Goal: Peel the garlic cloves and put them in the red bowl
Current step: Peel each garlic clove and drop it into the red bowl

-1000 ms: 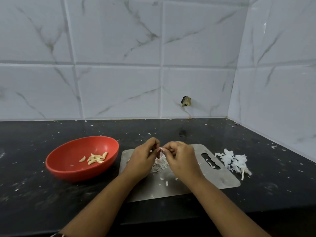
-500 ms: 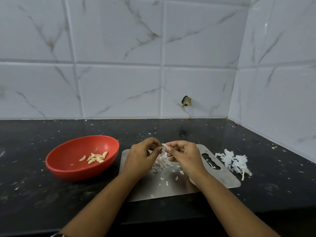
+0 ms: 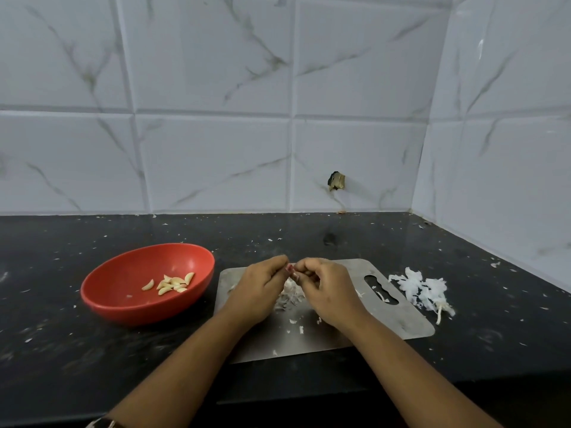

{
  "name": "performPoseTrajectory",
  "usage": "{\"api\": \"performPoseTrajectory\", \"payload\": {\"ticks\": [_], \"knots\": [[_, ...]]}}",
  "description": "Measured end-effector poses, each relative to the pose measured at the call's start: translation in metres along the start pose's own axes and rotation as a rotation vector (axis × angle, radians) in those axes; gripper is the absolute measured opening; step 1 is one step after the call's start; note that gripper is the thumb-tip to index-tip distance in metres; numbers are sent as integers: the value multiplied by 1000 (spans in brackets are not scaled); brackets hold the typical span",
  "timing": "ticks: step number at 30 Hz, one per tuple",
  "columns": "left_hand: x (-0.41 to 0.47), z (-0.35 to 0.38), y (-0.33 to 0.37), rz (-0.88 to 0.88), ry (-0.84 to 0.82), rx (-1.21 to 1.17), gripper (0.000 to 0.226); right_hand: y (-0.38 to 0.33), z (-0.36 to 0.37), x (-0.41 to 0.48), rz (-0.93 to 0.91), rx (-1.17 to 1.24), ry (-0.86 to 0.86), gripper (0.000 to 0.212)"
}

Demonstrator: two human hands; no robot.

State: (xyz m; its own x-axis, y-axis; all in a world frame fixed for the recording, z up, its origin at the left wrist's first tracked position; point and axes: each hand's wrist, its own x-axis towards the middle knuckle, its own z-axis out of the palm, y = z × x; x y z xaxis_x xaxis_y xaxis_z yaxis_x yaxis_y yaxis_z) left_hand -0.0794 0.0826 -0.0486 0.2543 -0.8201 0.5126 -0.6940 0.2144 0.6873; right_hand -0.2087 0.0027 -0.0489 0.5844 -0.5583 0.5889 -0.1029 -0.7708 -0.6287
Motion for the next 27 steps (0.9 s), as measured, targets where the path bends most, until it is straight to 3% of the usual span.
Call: {"api": "performPoseTrajectory", "payload": {"ticks": [3, 6, 8, 11, 14, 17, 20, 23, 27], "knots": [[2, 2, 7, -155, -25, -398, 33, 2, 0, 0, -92, -103, 56, 10], [2, 0, 11, -229, -56, -553, 36, 3, 3, 1, -162, -196, 81, 11], [2, -2, 10, -232, -76, -566, 37, 1, 3, 1, -136, -167, 87, 11], [3, -1, 5, -189, -51, -529, 31, -1, -1, 3, 76, 83, 46, 12], [3, 1, -2, -49, 3, -321, 30, -3, -4, 3, 291, 342, -39, 12], [3, 2, -5, 25, 44, -171, 33, -6, -5, 3, 361, 477, -72, 15], [4, 1, -3, -55, 17, -334, 34, -5, -4, 2, 331, 445, -73, 12], [6, 0, 0, -164, 13, -506, 48, -3, -2, 2, 264, 343, -80, 13], [6, 3, 0, -174, 29, -478, 46, -5, -1, 2, 193, 168, -18, 22]]}}
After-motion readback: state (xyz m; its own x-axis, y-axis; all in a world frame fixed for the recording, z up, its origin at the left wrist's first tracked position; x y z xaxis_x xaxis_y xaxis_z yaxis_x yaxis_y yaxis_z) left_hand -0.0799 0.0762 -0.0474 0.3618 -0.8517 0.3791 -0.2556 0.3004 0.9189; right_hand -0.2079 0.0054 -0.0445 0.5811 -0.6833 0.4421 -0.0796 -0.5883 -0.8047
